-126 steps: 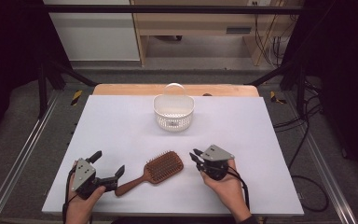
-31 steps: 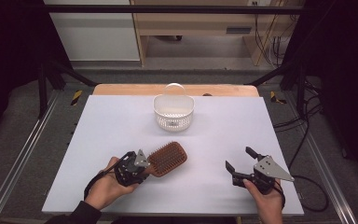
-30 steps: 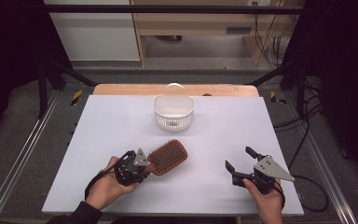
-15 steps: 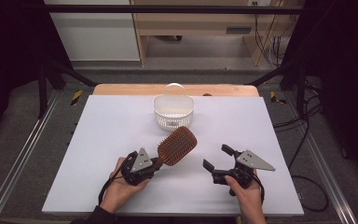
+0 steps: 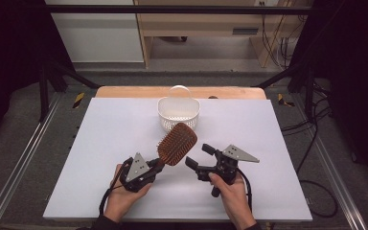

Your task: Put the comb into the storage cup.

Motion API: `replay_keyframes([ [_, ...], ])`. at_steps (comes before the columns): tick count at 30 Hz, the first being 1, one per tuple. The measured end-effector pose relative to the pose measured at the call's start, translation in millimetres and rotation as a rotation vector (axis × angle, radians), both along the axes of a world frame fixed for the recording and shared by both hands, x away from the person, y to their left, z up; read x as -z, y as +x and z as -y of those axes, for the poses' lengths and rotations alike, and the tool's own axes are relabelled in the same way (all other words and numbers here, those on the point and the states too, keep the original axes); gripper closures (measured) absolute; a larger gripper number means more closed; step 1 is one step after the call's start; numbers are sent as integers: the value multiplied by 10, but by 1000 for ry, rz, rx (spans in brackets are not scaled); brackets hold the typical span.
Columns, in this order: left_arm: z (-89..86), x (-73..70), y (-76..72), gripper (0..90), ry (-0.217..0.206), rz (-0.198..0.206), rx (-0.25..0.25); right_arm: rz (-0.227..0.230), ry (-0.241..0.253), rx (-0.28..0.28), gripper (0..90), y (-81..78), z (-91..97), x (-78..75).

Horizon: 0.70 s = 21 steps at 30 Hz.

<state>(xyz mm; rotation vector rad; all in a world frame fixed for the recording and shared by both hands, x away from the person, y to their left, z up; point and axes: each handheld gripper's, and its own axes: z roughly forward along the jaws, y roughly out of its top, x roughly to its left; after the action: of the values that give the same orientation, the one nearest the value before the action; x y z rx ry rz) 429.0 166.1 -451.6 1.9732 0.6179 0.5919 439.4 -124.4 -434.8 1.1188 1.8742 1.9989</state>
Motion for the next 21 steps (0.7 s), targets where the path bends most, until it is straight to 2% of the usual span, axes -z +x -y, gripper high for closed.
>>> replay_keyframes([
  [4, -47, -15, -14, 722, -38, 13, -11, -9, 27, -12, 79, 62, -118, -52],
  [9, -51, -23, -35, 722, -47, 36, 6, -15, 46, -22, 76, 133, -261, -136],
  [18, 10, 4, -54, 722, -29, 36, 24, -17, 67, -48, 130, 210, -407, -253],
  [21, 8, -7, -61, 722, -37, 37, 22, -22, 71, -44, 148, 224, -422, -276],
])
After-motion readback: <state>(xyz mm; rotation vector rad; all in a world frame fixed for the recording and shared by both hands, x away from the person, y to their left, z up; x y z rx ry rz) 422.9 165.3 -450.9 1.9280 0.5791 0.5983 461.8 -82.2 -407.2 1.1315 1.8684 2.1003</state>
